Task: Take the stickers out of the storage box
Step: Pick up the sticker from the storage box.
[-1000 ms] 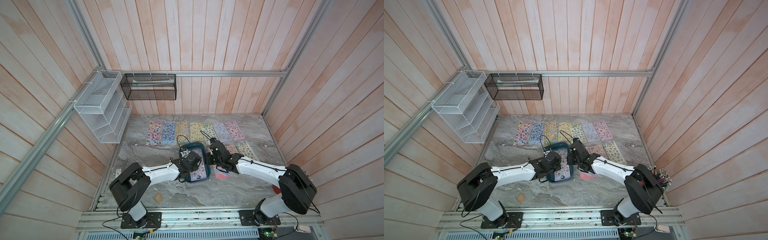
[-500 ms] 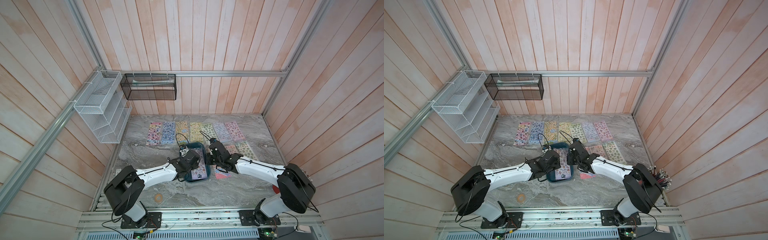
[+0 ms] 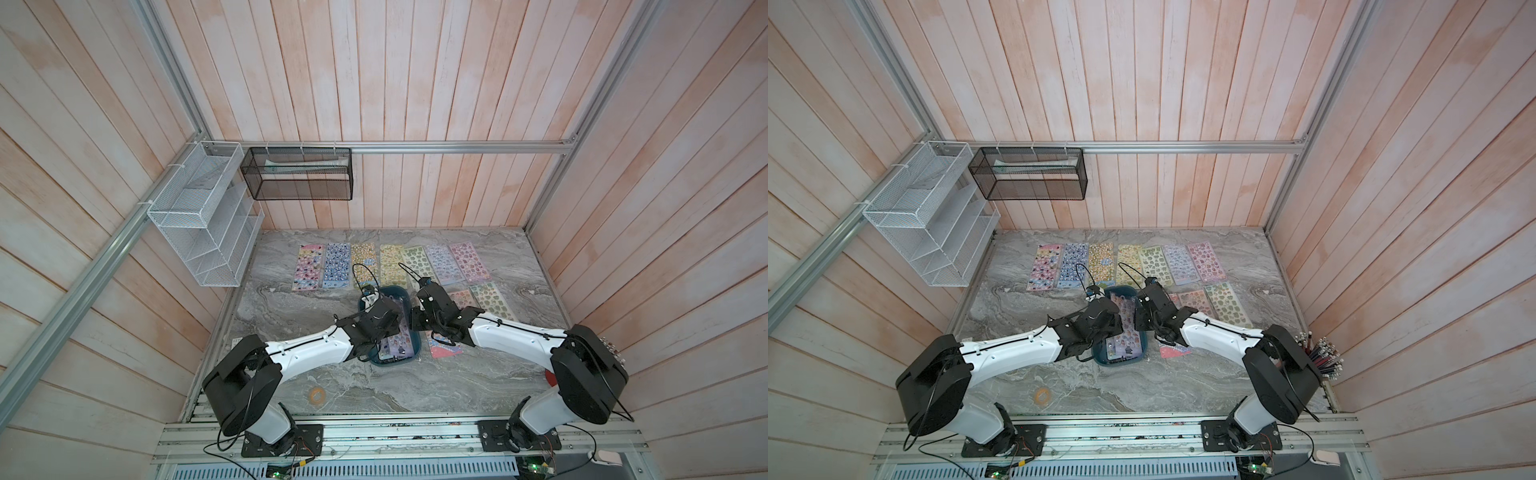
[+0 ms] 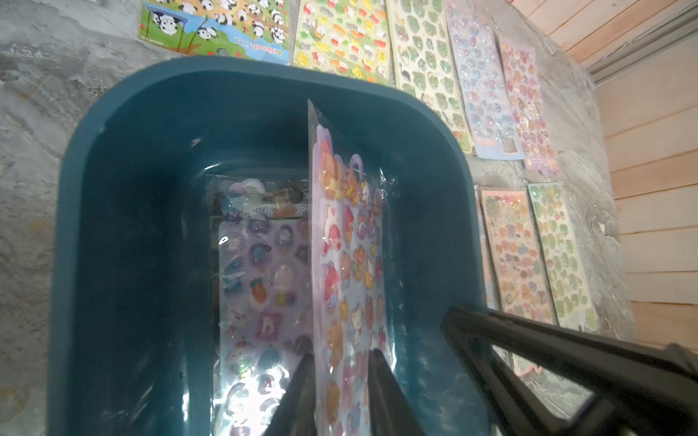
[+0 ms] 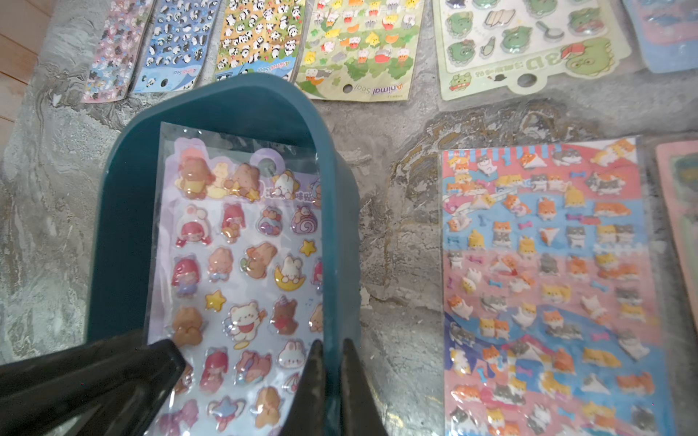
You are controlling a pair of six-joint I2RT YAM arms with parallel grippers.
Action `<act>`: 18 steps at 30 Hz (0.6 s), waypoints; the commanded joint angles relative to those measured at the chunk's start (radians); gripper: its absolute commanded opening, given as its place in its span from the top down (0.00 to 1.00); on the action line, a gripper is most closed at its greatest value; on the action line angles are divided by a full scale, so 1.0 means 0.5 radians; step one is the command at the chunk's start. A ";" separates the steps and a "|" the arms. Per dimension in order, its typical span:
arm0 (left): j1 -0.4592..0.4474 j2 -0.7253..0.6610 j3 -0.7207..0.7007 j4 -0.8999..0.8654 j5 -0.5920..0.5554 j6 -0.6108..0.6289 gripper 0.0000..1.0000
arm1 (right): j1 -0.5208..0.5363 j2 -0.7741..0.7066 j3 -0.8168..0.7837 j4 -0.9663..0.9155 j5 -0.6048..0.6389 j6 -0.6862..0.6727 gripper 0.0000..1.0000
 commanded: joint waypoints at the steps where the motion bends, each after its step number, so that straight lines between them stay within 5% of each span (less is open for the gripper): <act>1: -0.009 0.007 0.039 0.023 0.022 0.030 0.76 | 0.001 0.018 0.054 0.040 -0.022 -0.016 1.00; 9: -0.008 0.051 0.016 0.039 0.034 0.018 0.99 | 0.001 0.020 0.049 0.043 -0.023 -0.013 1.00; 18: -0.005 -0.193 -0.031 0.037 -0.016 0.089 1.00 | 0.001 -0.028 0.068 0.009 -0.013 -0.022 1.00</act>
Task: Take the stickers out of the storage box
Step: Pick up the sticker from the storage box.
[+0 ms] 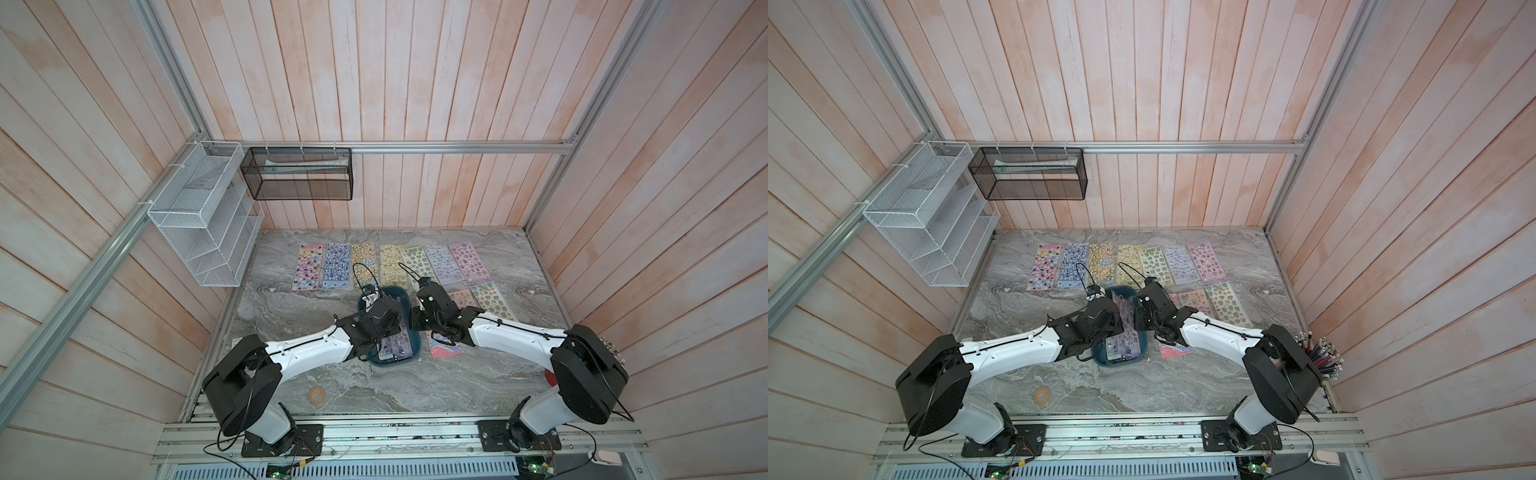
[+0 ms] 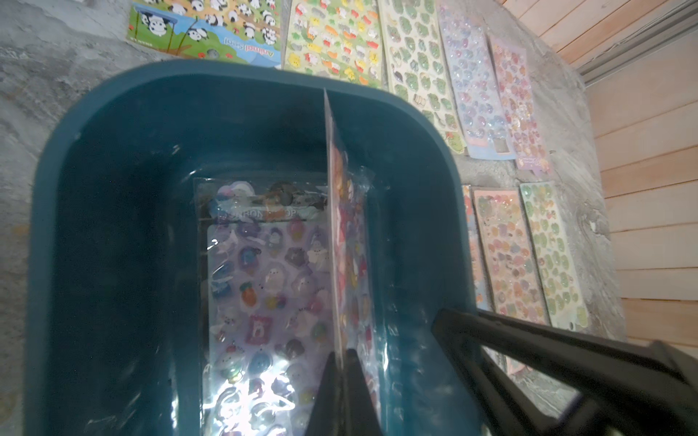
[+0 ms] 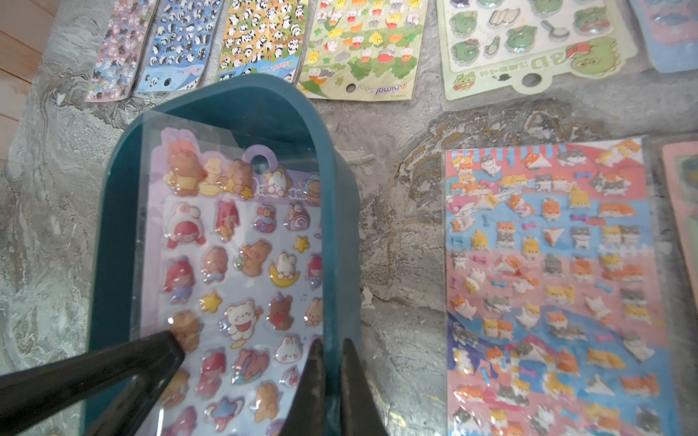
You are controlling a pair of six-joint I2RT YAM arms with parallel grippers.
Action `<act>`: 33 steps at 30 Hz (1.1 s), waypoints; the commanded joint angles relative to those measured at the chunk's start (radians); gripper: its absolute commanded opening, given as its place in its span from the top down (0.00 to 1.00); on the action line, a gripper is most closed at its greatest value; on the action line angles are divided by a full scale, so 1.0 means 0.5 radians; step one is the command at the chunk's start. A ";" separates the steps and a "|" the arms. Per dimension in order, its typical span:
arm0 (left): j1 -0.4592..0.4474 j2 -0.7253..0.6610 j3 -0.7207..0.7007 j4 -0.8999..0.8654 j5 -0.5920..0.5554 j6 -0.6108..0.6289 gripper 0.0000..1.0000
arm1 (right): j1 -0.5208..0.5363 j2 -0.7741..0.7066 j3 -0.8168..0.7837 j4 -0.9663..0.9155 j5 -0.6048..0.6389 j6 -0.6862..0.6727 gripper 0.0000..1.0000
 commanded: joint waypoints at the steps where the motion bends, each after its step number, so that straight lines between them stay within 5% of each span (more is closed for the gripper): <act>1: -0.001 -0.211 -0.038 0.024 -0.031 0.095 1.00 | -0.001 -0.034 0.074 -0.004 0.001 -0.024 1.00; 14: 0.296 -1.176 -0.126 -0.288 0.187 0.336 1.00 | -0.171 -0.275 0.223 -0.269 -0.061 -0.096 1.00; 20: 0.601 -1.403 -0.333 -0.249 0.637 0.426 1.00 | -0.452 -0.555 0.232 -0.434 -0.206 -0.179 1.00; 26: 0.657 -1.301 -0.638 0.176 0.898 0.420 1.00 | -0.857 -0.861 0.188 -0.533 -0.469 -0.193 1.00; 33: 0.611 -0.748 -0.795 0.893 1.069 0.291 1.00 | -1.101 -0.969 0.247 -0.639 -0.636 -0.228 1.00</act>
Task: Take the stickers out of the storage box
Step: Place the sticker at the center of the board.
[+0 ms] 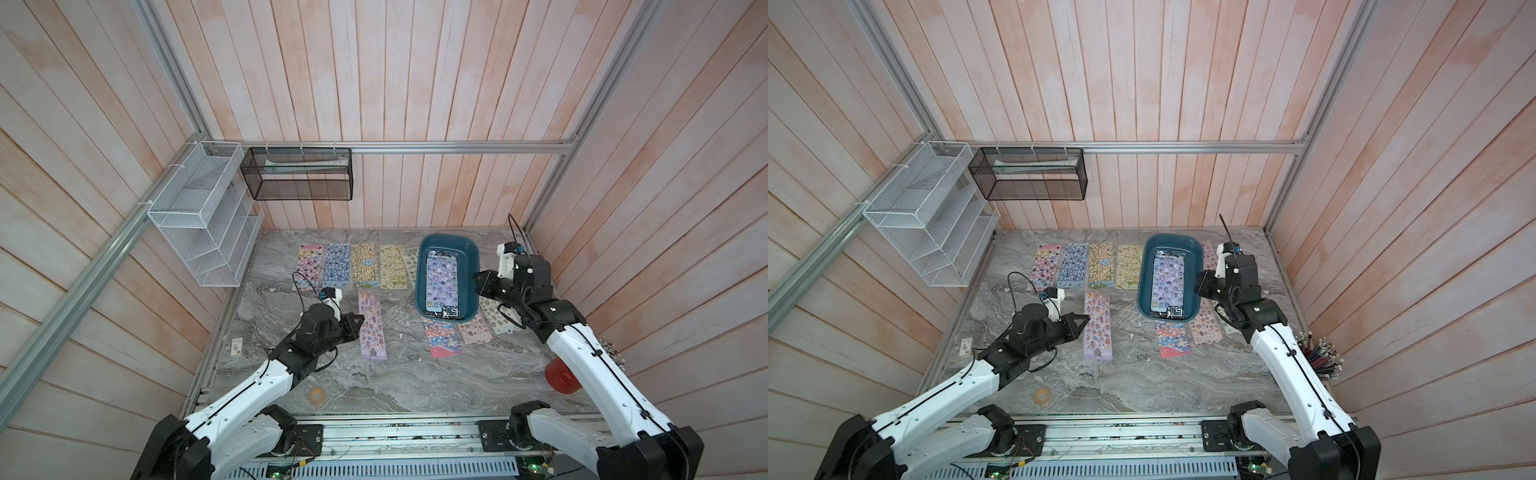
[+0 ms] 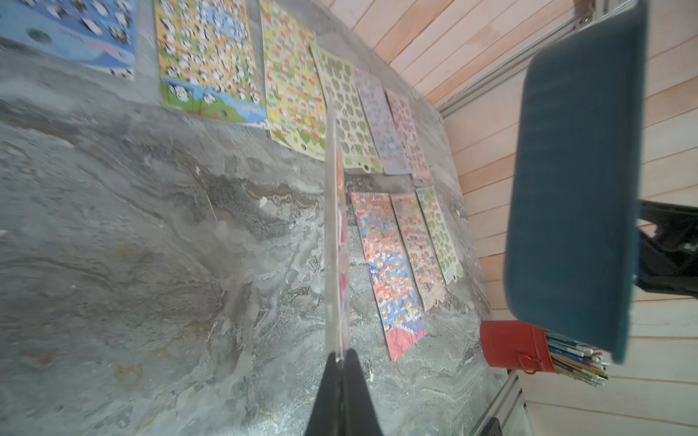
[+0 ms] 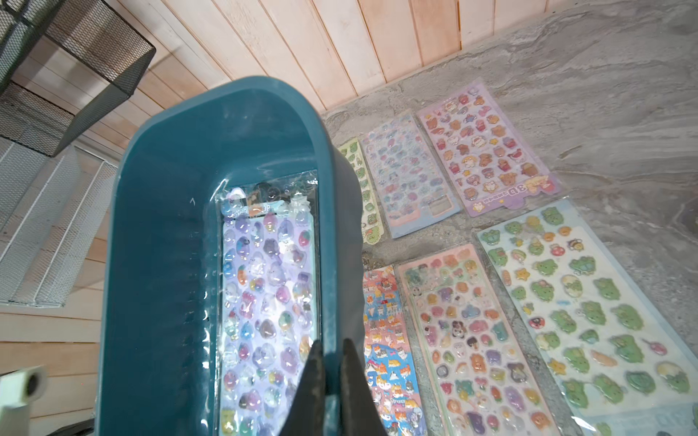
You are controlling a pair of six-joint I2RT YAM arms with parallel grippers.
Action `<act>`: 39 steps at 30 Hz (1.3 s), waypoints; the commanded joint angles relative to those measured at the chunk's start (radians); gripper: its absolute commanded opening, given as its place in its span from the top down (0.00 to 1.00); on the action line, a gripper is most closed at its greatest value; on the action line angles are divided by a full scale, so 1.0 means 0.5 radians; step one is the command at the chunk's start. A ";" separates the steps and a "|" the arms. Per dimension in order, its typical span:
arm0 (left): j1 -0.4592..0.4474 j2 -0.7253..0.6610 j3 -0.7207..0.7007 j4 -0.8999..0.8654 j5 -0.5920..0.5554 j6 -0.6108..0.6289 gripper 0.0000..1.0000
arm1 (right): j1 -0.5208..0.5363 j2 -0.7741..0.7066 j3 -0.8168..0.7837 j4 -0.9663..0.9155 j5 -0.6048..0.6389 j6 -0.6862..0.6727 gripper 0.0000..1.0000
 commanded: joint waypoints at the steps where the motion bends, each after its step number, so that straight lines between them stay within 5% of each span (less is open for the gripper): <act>1: -0.047 0.237 -0.008 0.496 0.118 -0.045 1.00 | -0.021 -0.027 0.084 -0.093 -0.139 -0.042 1.00; 13: -0.179 1.044 0.176 0.932 0.083 -0.197 1.00 | -0.035 -0.019 0.120 -0.119 -0.142 -0.068 1.00; 28: -0.229 1.458 0.285 1.113 0.051 -0.385 0.99 | -0.034 -0.017 0.079 -0.101 -0.110 -0.092 1.00; 39: -0.226 1.040 0.222 0.758 -0.182 -0.242 0.41 | 0.048 0.039 0.080 -0.110 -0.092 -0.119 1.00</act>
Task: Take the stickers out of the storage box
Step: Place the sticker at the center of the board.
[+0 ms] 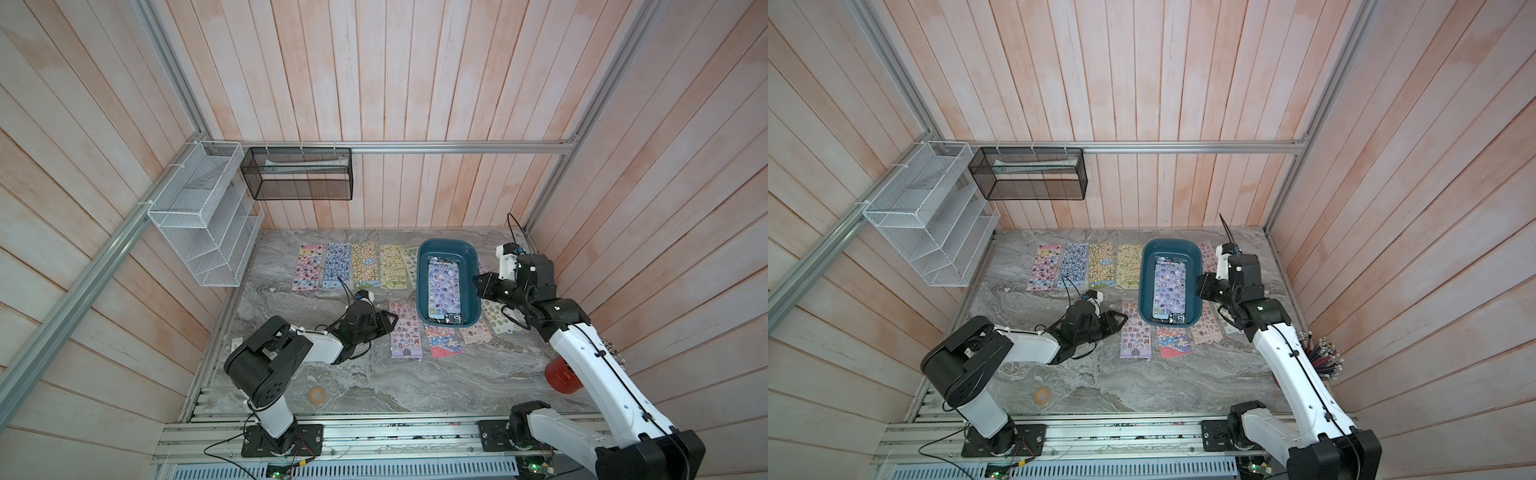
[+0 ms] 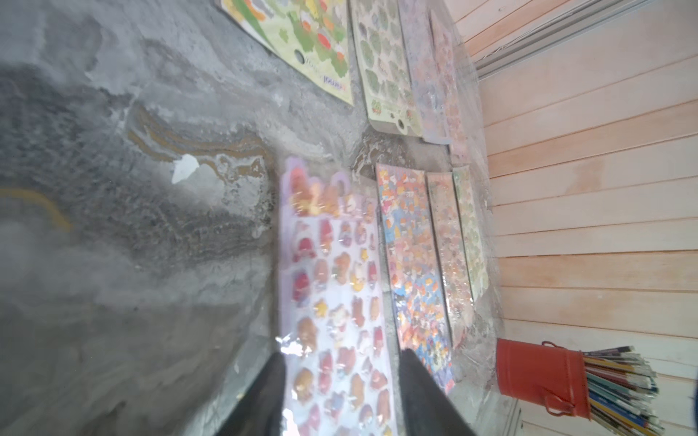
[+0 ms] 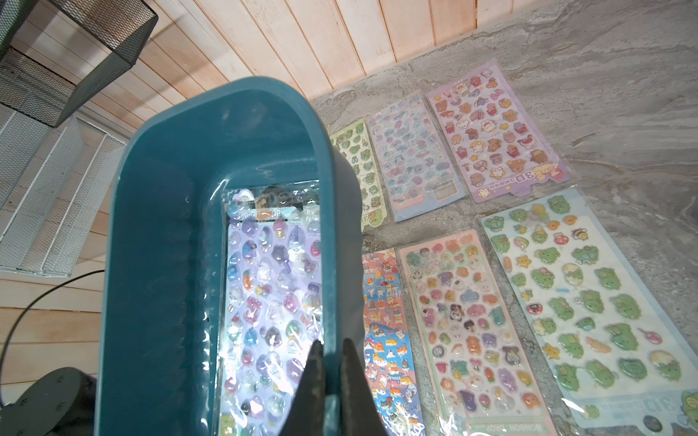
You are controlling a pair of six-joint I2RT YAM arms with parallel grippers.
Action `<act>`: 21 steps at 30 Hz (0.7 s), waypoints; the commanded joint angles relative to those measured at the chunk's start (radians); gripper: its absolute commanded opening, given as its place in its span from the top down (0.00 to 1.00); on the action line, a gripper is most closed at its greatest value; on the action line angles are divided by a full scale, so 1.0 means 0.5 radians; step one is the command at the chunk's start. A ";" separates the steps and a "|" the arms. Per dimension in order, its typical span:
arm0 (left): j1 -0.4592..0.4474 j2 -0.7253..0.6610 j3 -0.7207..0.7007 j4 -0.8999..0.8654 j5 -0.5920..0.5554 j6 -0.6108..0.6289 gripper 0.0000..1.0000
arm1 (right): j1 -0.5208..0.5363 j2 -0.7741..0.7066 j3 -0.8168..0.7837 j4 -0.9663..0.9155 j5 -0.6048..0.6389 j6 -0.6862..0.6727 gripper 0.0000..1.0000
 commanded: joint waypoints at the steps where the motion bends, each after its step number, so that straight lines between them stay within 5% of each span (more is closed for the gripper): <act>1: 0.005 -0.214 -0.027 -0.178 -0.136 0.105 0.39 | 0.081 0.043 0.043 0.016 0.022 -0.015 1.00; 8: 0.116 -0.867 -0.140 -0.599 -0.284 0.201 0.39 | 0.426 0.197 0.049 0.105 0.237 0.063 1.00; 15: 0.159 -1.563 0.067 -1.587 -0.615 0.469 0.45 | 0.860 0.490 0.001 0.388 0.459 0.209 1.00; 21: 0.156 -1.660 0.357 -2.161 -0.718 0.537 0.46 | 1.104 0.793 0.114 0.549 0.592 0.274 1.00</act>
